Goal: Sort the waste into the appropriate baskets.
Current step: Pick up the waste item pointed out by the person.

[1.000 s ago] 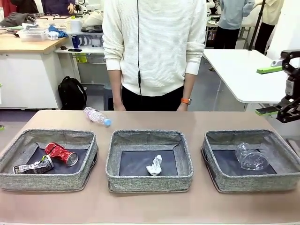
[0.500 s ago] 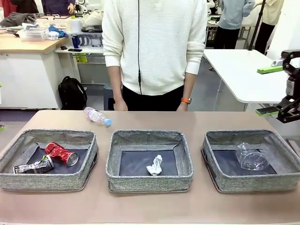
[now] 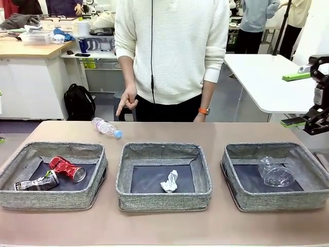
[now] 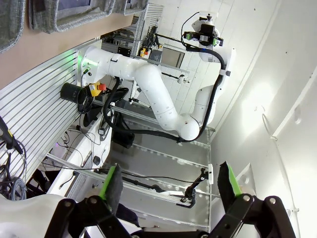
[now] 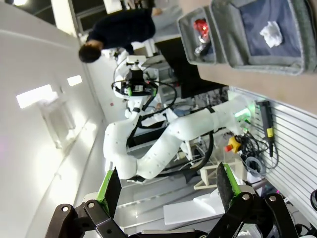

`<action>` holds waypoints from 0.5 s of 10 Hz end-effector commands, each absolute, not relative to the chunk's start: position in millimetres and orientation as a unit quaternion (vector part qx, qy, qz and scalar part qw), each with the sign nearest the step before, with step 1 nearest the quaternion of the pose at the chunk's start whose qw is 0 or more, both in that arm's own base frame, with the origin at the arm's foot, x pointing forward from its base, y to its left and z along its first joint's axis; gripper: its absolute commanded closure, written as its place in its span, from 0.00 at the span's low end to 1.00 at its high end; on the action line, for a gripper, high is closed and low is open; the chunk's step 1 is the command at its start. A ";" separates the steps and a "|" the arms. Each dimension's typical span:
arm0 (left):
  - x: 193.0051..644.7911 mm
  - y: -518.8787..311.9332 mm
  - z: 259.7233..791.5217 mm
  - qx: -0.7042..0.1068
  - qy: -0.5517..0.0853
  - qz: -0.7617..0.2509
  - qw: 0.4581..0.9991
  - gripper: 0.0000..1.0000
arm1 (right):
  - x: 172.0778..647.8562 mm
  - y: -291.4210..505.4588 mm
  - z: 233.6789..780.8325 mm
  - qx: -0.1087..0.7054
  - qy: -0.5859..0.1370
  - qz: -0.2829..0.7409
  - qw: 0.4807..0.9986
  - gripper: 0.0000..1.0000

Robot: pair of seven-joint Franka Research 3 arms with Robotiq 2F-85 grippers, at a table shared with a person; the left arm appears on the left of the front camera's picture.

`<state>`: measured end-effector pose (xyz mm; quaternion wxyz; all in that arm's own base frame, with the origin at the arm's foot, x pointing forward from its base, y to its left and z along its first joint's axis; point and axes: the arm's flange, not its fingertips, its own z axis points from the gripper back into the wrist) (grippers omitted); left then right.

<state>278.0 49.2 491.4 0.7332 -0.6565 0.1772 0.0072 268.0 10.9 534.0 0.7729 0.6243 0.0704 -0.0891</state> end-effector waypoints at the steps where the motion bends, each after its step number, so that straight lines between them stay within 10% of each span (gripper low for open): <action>1: 275.7 50.4 491.5 -0.654 0.177 -0.004 0.736 0.00 | 267.3 11.5 538.8 0.629 0.073 -0.091 0.768 0.00; 5: 275.7 50.4 491.5 -0.654 0.177 -0.004 0.736 0.00 | 267.3 11.5 538.8 0.629 0.073 -0.091 0.768 0.00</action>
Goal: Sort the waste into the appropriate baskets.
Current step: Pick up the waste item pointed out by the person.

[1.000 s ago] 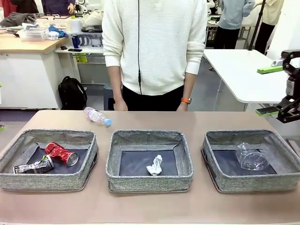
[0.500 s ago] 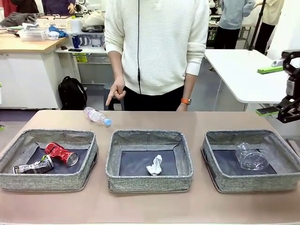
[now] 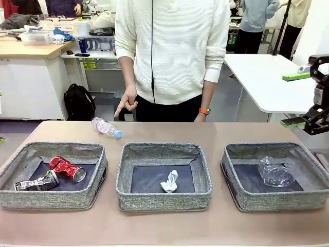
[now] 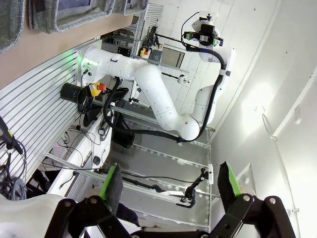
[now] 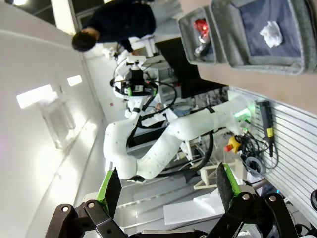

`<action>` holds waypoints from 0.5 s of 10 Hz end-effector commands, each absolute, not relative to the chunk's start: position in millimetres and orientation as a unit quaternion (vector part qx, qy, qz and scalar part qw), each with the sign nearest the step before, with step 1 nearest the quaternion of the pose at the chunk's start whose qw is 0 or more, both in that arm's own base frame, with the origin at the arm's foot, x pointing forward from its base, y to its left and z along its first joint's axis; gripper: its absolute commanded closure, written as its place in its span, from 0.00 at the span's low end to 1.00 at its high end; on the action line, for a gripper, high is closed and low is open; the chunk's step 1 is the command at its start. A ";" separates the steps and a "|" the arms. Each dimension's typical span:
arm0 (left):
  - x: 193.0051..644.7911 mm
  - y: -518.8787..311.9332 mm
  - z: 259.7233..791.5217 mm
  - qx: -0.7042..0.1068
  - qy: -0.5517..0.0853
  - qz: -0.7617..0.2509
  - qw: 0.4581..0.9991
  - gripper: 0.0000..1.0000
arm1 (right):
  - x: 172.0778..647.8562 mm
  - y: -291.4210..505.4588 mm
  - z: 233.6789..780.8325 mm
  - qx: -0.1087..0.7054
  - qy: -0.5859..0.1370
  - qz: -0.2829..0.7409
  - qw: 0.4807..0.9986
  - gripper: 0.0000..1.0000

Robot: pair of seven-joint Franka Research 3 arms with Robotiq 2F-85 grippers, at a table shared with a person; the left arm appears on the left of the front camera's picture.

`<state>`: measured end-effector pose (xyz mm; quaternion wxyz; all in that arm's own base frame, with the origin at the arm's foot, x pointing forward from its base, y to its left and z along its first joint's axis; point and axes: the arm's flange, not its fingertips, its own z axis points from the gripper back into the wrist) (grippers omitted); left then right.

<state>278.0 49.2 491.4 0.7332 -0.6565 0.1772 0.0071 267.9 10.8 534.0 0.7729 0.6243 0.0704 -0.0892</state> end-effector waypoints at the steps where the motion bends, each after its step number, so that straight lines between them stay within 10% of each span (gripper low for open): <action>1: 275.7 50.4 491.5 -0.654 0.177 -0.004 0.736 0.00 | 267.3 11.5 538.8 0.629 0.073 -0.091 0.768 0.00; 3: 278.0 49.2 491.4 -0.657 0.177 0.007 0.733 0.00 | 267.3 11.5 538.8 0.629 0.073 -0.091 0.768 0.00; 5: 306.2 17.1 495.5 -0.572 -0.025 -0.153 0.806 0.00 | 267.3 11.5 538.8 0.629 0.073 -0.091 0.768 0.00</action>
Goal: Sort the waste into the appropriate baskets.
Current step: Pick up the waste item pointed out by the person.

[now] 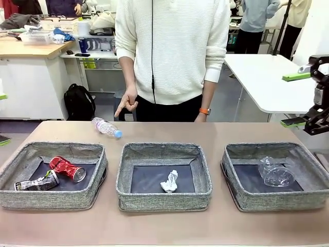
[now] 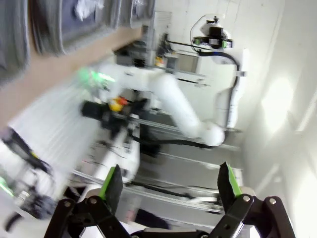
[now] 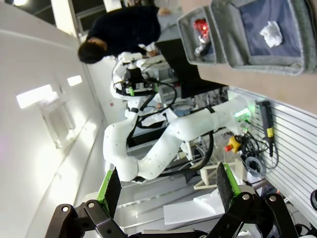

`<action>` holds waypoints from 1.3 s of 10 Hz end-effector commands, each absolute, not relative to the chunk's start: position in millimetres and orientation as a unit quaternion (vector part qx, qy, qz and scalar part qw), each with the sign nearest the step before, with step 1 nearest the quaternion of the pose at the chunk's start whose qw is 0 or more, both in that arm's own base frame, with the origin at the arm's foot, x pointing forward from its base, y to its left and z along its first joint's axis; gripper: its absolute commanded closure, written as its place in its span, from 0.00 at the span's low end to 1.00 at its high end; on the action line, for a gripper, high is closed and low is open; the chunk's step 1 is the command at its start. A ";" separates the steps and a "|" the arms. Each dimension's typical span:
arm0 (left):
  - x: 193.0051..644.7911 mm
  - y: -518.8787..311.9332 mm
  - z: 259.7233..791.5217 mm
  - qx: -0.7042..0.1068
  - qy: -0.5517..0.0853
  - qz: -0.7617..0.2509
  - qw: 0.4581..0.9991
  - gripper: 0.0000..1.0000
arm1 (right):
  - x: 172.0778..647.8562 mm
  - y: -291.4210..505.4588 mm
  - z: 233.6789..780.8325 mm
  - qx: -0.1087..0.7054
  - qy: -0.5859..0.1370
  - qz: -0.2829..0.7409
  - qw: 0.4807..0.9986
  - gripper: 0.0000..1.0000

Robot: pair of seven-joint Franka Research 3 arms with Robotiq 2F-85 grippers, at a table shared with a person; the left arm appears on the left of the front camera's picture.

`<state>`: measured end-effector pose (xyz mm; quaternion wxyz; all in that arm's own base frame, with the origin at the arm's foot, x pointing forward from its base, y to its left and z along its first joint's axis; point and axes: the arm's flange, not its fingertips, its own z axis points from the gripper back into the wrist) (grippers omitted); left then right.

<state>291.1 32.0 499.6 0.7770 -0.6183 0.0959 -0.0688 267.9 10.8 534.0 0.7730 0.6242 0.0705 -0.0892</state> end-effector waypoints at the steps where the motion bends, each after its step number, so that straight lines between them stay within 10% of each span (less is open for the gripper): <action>1: 326.1 2.2 495.4 -0.514 -0.161 -0.224 0.812 0.00 | 267.3 11.5 538.8 0.629 0.073 -0.091 0.768 0.00; 3: 364.0 -25.5 501.1 -0.413 -0.376 -0.303 0.772 0.00 | 267.3 11.5 538.8 0.629 0.073 -0.091 0.768 0.00; 5: 400.2 -61.2 511.6 -0.301 -0.445 -0.386 0.750 0.00 | 267.3 11.5 538.8 0.629 0.073 -0.091 0.768 0.00; 10: 432.5 -113.9 469.1 0.096 -0.292 -0.498 0.811 0.00 | 267.3 11.5 538.8 0.629 0.073 -0.091 0.768 0.00; 11: 426.2 -123.1 508.4 -0.211 -0.300 -0.500 0.785 0.00 | 267.3 11.5 538.8 0.629 0.073 -0.091 0.768 0.00; 13: 426.2 -123.1 508.4 -0.211 -0.300 -0.500 0.785 0.00 | 267.3 11.5 538.8 0.629 0.073 -0.091 0.768 0.00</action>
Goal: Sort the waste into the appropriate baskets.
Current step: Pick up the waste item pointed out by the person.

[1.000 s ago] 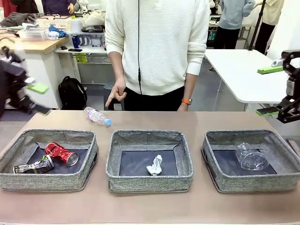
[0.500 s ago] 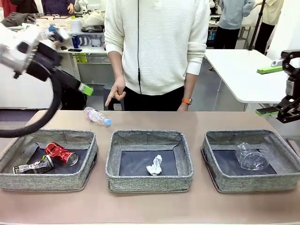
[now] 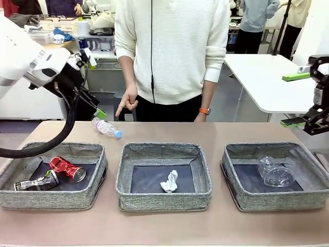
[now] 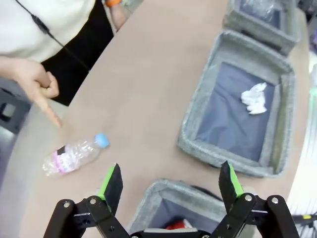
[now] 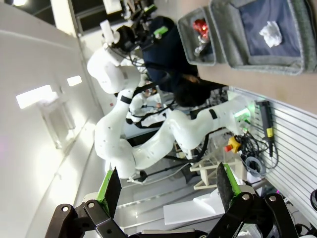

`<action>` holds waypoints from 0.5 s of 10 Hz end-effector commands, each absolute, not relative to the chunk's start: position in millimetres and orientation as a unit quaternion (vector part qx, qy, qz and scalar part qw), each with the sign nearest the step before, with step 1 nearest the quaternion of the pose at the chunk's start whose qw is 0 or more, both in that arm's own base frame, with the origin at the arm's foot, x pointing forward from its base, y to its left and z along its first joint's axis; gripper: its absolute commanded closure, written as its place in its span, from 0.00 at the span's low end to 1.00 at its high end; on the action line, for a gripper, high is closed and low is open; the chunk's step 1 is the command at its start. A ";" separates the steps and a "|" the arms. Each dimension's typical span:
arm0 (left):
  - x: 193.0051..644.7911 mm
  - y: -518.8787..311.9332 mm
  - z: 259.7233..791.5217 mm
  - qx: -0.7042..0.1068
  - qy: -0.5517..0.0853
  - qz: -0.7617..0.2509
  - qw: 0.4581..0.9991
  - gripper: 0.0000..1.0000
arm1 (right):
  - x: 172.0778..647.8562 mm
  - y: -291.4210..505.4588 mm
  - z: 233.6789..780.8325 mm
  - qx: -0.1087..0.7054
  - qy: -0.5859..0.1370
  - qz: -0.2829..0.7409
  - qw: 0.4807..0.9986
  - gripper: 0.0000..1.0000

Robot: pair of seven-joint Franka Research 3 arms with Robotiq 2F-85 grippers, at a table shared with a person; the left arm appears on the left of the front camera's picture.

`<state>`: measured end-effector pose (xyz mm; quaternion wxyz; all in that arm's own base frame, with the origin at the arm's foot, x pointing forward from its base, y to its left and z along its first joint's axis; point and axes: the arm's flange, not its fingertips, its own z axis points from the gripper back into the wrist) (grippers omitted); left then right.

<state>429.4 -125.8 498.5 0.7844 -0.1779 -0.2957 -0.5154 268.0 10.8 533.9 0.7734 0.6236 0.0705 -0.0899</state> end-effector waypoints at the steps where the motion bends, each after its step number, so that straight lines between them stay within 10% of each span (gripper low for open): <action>1: 426.2 -123.1 508.4 -0.211 -0.300 -0.500 0.785 0.00 | 267.3 11.5 538.8 0.629 0.073 -0.091 0.768 0.00; 5: 522.4 -131.9 484.6 0.004 -0.208 -0.610 0.764 0.00 | 267.3 11.5 538.8 0.629 0.073 -0.091 0.768 0.00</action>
